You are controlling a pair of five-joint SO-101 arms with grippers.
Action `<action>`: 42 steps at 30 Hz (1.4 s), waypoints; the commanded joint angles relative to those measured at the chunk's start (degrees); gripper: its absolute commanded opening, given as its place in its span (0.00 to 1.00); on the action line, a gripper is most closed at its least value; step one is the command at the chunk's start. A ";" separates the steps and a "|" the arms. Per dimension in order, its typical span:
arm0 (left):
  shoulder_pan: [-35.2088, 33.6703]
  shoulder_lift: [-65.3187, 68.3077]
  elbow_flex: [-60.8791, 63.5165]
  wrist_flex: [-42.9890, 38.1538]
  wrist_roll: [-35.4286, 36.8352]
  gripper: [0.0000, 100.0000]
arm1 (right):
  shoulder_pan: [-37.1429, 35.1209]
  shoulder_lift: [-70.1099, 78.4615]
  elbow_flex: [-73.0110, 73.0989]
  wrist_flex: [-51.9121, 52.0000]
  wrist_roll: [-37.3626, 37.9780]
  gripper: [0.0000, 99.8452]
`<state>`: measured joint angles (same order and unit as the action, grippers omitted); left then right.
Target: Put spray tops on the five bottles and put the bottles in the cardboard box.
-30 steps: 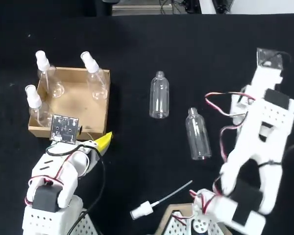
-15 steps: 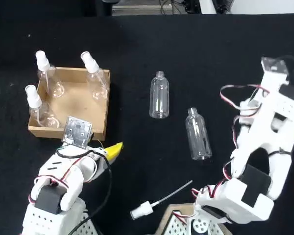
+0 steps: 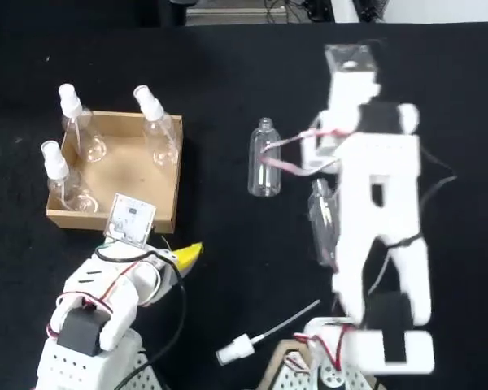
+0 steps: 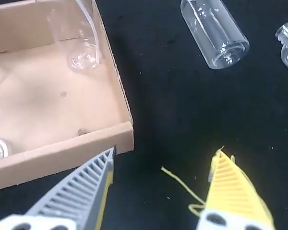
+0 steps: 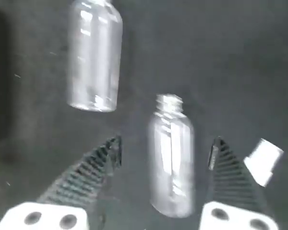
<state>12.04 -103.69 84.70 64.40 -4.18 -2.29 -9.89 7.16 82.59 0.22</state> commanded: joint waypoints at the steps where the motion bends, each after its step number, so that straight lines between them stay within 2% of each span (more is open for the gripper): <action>1: 0.22 -0.09 -2.24 0.18 -1.14 0.30 | -5.63 -8.13 14.02 -14.59 -4.75 0.26; 5: 0.22 -0.09 -2.07 0.18 -1.14 0.30 | -10.64 -12.26 25.80 -27.08 -9.58 0.26; 9: 0.22 -0.09 -1.98 0.18 -1.14 0.30 | -12.92 -11.56 28.62 -33.76 -11.78 0.26; 14: 0.22 -0.09 -1.98 0.18 -1.32 0.30 | -12.92 -4.35 25.10 -36.75 -12.22 0.26; 26: 0.22 -0.09 -1.98 0.18 -1.49 0.30 | -12.66 17.54 12.35 -36.75 -11.60 0.26; 28: 0.22 -0.09 -1.98 0.18 -1.49 0.30 | -12.66 19.65 11.38 -36.75 -10.73 0.21; 30: 0.22 -0.09 -1.98 0.18 -1.49 0.30 | -12.66 20.70 11.30 -36.75 -8.88 0.10; 32: 0.22 -0.09 -1.98 0.18 -1.49 0.30 | -12.57 20.53 11.82 -36.40 -8.70 0.00; 37: 0.22 -0.09 -1.98 0.18 -1.49 0.30 | -13.01 13.67 20.35 -33.23 -8.53 0.01; 42: 0.22 -0.09 -2.07 0.09 -1.41 0.30 | -13.98 -5.05 40.22 -36.48 -8.88 0.01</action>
<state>12.04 -103.69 84.70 64.40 -5.05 -15.38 -1.89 37.14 48.13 -8.75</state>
